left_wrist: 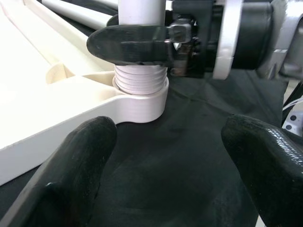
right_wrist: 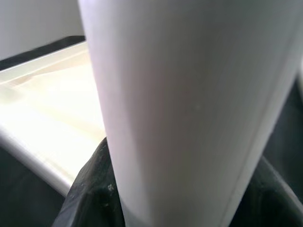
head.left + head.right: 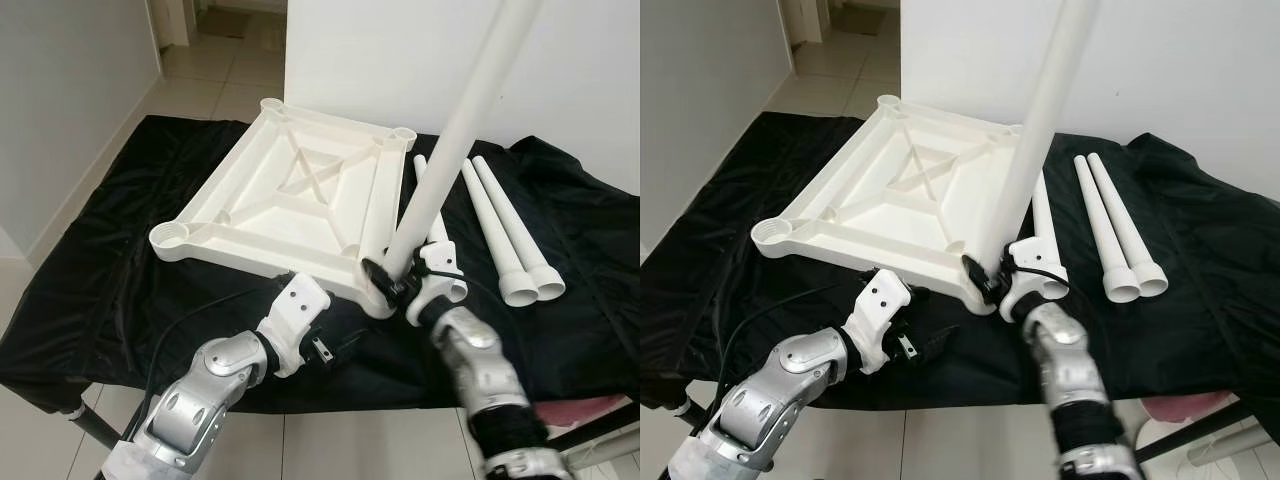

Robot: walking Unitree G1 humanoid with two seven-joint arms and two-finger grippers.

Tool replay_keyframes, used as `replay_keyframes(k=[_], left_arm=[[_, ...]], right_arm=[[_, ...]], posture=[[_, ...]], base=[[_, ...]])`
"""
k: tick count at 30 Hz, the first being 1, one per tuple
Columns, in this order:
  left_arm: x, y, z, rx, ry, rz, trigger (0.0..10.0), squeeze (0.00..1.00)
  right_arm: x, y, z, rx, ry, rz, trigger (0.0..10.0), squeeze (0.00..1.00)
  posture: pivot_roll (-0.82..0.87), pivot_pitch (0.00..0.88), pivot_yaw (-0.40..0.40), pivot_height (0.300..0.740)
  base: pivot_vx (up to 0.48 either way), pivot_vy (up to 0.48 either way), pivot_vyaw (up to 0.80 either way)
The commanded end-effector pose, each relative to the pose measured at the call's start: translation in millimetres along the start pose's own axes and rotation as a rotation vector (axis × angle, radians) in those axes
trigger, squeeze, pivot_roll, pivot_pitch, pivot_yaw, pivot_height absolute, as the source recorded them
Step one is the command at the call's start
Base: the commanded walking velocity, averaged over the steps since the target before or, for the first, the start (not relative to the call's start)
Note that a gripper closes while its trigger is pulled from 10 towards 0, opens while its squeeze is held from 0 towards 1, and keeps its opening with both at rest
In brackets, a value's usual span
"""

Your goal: Building children table

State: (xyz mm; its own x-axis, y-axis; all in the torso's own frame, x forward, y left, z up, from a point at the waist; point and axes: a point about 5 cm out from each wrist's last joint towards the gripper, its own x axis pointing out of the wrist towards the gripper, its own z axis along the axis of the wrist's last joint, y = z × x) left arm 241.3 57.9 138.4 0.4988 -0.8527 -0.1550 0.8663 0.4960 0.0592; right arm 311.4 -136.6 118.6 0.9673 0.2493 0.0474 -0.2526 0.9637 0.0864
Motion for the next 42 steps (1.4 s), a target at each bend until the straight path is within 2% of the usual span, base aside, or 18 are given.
replay_keyframes(k=[1,2,3,4,5,9,14,15,19,21,22,23,25,29,33,36,38,42], left_arm=[[0.3,-1.7,0,0.000,0.005,-0.007,10.0,0.00],[0.8,-2.0,0,0.000,0.004,-0.008,10.0,0.00],[1.2,-2.2,0,0.000,0.003,-0.009,10.0,0.00],[1.2,-2.2,0,0.000,0.003,-0.009,10.0,0.00],[1.6,-2.2,0,0.000,0.003,-0.009,10.0,0.00],[3.4,-1.9,0,0.002,0.000,-0.012,10.0,0.00],[3.9,-1.5,0,0.003,-0.001,-0.014,10.0,0.00],[4.2,-1.2,1,0.002,-0.002,-0.014,10.0,0.00],[4.7,-0.8,1,0.001,-0.003,-0.014,10.0,0.00],[5.0,-0.3,1,0.002,-0.003,-0.013,10.0,0.00],[5.0,-0.3,1,0.002,-0.003,-0.013,10.0,0.00],[5.2,-0.1,1,0.002,-0.004,-0.013,10.0,0.00],[5.7,0.3,1,0.003,-0.003,-0.013,10.0,0.00],[6.0,0.4,0,0.003,-0.002,-0.014,10.0,0.00],[4.9,-0.1,-2,0.007,0.006,-0.012,10.0,0.00],[2.6,0.6,-5,0.013,0.017,-0.001,10.0,0.00],[-2.3,2.1,-7,0.040,0.015,0.011,10.0,0.00],[-11.4,1.7,-11,0.056,0.032,-0.008,10.0,0.00]], right_arm=[[-4.1,-14.4,-4,0.036,0.028,-0.109,10.0,0.00],[-6.1,-10.5,-4,0.017,0.024,-0.188,10.0,0.00],[-7.5,-2.9,-4,0.040,0.015,-0.231,10.0,0.00],[-7.5,-2.9,-4,0.040,0.015,-0.231,10.0,0.00],[-8.7,4.1,-3,0.063,0.006,-0.258,10.0,0.00],[-9.8,26.0,-1,0.059,-0.003,-0.205,10.0,0.00],[-10.1,24.9,1,0.050,-0.013,-0.200,10.0,0.00],[-10.6,22.5,4,0.046,-0.027,-0.203,10.0,1.00],[-11.7,18.0,9,0.030,-0.054,-0.204,10.0,1.00],[-12.9,11.2,16,-0.041,-0.077,-0.184,10.0,1.00],[-12.9,11.2,16,-0.041,-0.077,-0.184,10.0,1.00],[-12.9,9.3,19,-0.086,-0.082,-0.128,10.0,0.00],[-12.9,9.1,21,-0.167,-0.078,-0.026,10.0,0.00],[-12.8,11.4,19,-0.192,-0.053,0.068,10.0,0.00],[-13.3,10.8,21,-0.202,-0.066,0.068,10.0,0.00],[-16.1,7.5,22,-0.161,-0.079,0.022,10.0,0.00],[-23.7,6.7,22,-0.089,-0.104,-0.016,10.0,0.00],[-32.3,5.1,21,-0.053,-0.121,-0.035,10.0,0.00]], posture=[[0.04,0.002,-0.079,0.740],[0.04,0.001,-0.080,0.740],[0.04,0.000,-0.081,0.740],[0.04,0.000,-0.081,0.740],[0.04,0.000,-0.079,0.740],[0.03,0.000,-0.077,0.740],[0.02,0.000,-0.075,0.740],[0.02,0.000,-0.075,0.740],[0.03,0.000,-0.073,0.740],[0.02,0.000,-0.074,0.740],[0.02,0.000,-0.074,0.740],[0.02,0.000,-0.073,0.740],[0.02,0.000,-0.074,0.740],[0.02,0.000,-0.074,0.740],[0.02,0.000,-0.080,0.740],[0.02,0.000,-0.080,0.740],[0.02,0.000,-0.081,0.740],[0.02,0.000,-0.076,0.740]], base=[[0.000,0.000,0.00],[0.000,0.000,0.00],[0.000,0.000,0.00],[0.000,0.000,0.00],[0.000,0.000,0.00],[0.000,0.000,0.00],[0.000,0.000,0.00],[0.000,0.000,0.00],[0.000,0.000,0.00],[0.000,0.000,0.00],[0.000,0.000,0.00],[0.000,0.000,0.00],[0.000,0.000,0.00],[0.000,0.000,0.00],[0.000,0.000,0.00],[0.000,0.000,0.00],[0.000,0.000,0.00],[0.000,0.000,0.00]])
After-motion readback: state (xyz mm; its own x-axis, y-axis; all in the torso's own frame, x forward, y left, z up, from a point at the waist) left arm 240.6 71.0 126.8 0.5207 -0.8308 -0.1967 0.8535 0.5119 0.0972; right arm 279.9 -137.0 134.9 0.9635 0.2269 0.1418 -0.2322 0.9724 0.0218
